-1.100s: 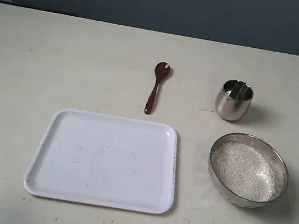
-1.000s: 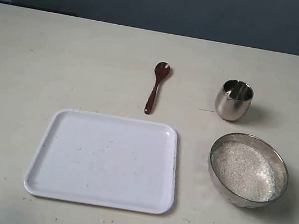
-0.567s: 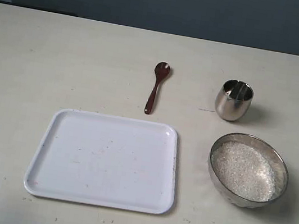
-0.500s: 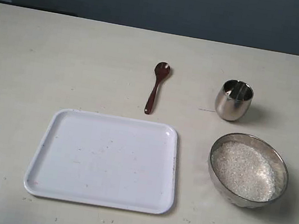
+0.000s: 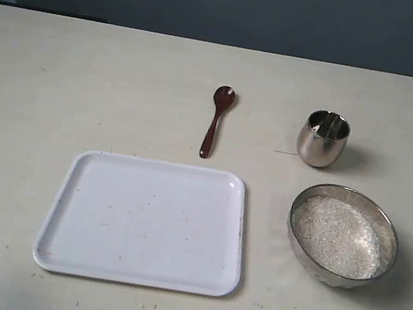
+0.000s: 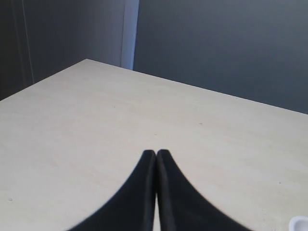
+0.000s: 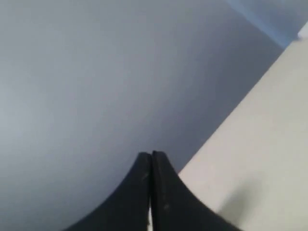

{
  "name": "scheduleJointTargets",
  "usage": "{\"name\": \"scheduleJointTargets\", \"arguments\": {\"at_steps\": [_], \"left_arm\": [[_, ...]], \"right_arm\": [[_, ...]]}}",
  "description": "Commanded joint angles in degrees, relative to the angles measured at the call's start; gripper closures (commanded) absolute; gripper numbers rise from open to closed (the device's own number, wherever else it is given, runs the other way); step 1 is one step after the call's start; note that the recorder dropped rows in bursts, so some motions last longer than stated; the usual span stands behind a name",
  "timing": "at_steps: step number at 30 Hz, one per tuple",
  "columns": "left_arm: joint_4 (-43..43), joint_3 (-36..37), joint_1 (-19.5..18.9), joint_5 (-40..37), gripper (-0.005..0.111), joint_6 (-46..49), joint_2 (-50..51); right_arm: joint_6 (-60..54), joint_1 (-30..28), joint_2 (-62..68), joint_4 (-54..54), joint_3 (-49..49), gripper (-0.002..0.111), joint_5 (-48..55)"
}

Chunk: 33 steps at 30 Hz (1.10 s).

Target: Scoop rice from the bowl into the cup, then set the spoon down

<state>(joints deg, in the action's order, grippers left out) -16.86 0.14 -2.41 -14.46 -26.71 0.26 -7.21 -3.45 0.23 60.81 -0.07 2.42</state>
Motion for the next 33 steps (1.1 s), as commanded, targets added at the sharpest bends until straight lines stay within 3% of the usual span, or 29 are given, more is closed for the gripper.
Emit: {"name": "scheduleJointTargets", "arguments": {"at_steps": [1,5,7,25,33], "left_arm": [[-0.3,-0.1,0.4,0.7,0.106,-0.2,-0.3],[-0.3,-0.1,0.8,0.7,0.106,-0.2,-0.3],[-0.3,-0.1,0.8,0.7,0.106,-0.2,-0.3],[-0.3,-0.1,0.8,0.7,0.106,-0.2,-0.3],[-0.3,-0.1,0.8,0.7,0.106,-0.2,-0.3]], "right_arm": [[-9.5,0.1,-0.2,1.6,-4.8,0.109,17.3],[-30.1,0.1,-0.2,9.2,-13.5,0.109,26.7],[-34.3,0.1,0.0,11.4,-17.1,0.109,30.0],[-39.2,0.5,40.2,0.3,-37.9,0.109,45.8],[-39.0,11.8,52.3,-5.0,-44.4,0.109,38.1]]}}
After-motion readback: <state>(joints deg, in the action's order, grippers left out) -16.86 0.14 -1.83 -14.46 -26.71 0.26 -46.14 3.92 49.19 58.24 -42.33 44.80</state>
